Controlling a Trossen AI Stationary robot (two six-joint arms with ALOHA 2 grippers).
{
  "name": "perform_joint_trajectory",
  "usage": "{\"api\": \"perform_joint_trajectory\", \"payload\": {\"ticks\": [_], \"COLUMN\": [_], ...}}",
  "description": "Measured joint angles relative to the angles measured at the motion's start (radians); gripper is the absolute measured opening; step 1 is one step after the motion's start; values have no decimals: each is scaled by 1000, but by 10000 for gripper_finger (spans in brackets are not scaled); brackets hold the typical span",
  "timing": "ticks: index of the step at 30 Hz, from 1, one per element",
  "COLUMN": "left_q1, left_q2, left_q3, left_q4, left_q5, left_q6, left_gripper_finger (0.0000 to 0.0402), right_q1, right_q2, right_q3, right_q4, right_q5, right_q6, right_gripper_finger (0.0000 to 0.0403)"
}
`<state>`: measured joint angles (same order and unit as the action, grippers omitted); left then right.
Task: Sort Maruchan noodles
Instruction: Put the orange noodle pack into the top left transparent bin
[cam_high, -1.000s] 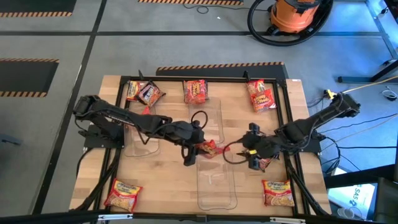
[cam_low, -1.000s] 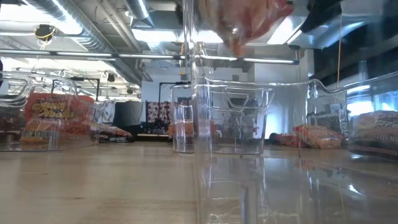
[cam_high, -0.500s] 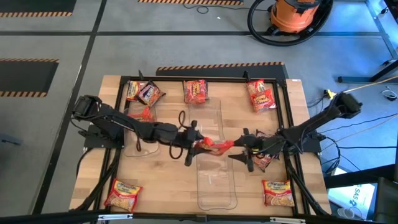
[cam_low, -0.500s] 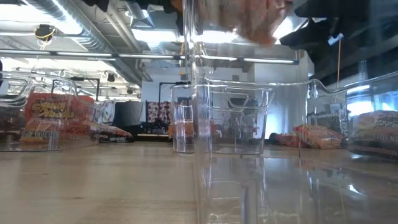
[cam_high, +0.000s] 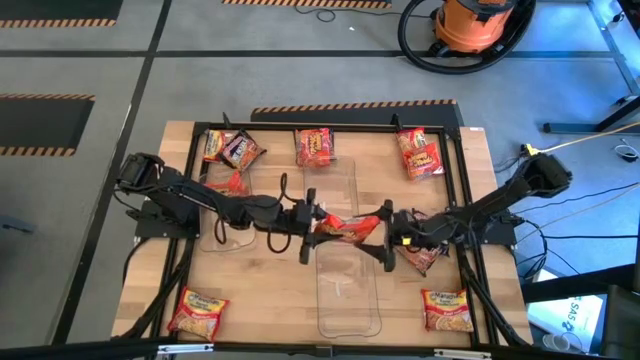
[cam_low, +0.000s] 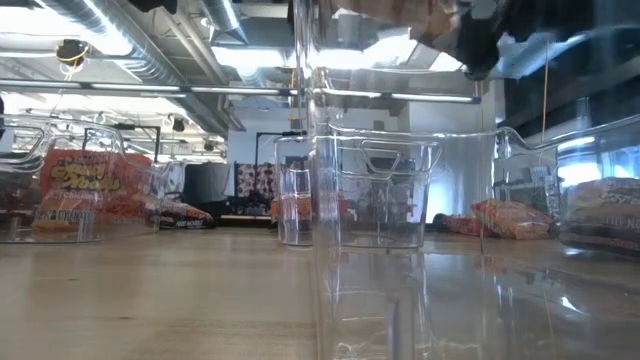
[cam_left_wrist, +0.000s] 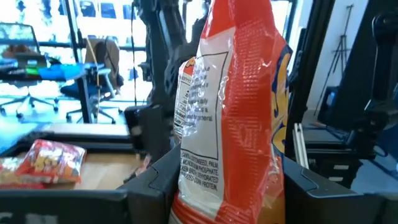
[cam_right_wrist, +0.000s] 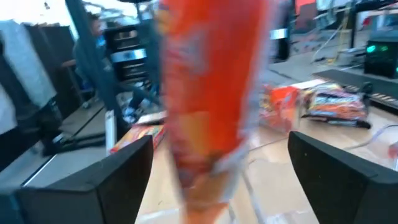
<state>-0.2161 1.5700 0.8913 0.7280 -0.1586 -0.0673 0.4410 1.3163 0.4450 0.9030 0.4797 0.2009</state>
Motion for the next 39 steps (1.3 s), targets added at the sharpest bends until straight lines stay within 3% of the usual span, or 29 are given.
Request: {"api": "perform_joint_trajectory", "payload": {"ticks": [5,10,19,26,31,35,39], "left_q1": [0,0,-1,1,0,5,-1], "left_q2": [1,1,1,-53,-203,-297,-345], "left_q3": [0,0,0,1,12,45,47], "left_q4": [36,47,39,-60,-345,-550,-548], "left_q5": [26,23,7,66,68,53,24], "left_q6": [19,31,14,-88,-169,-163,-111], "left_gripper_finger": [154,154,156,219,266,279,276], "right_q1": [-48,-78,-82,-82,-82,-84,-84], "right_q2": [67,104,124,125,124,124,124], "right_q3": [0,59,104,101,101,101,101], "right_q4": [140,169,141,99,24,-70,-168], "right_q5": [-96,-193,-195,-183,-177,-169,-149], "right_q6": [-2,-39,-101,-108,-99,-62,-17], "right_gripper_finger": [328,292,168,167,167,167,167]}}
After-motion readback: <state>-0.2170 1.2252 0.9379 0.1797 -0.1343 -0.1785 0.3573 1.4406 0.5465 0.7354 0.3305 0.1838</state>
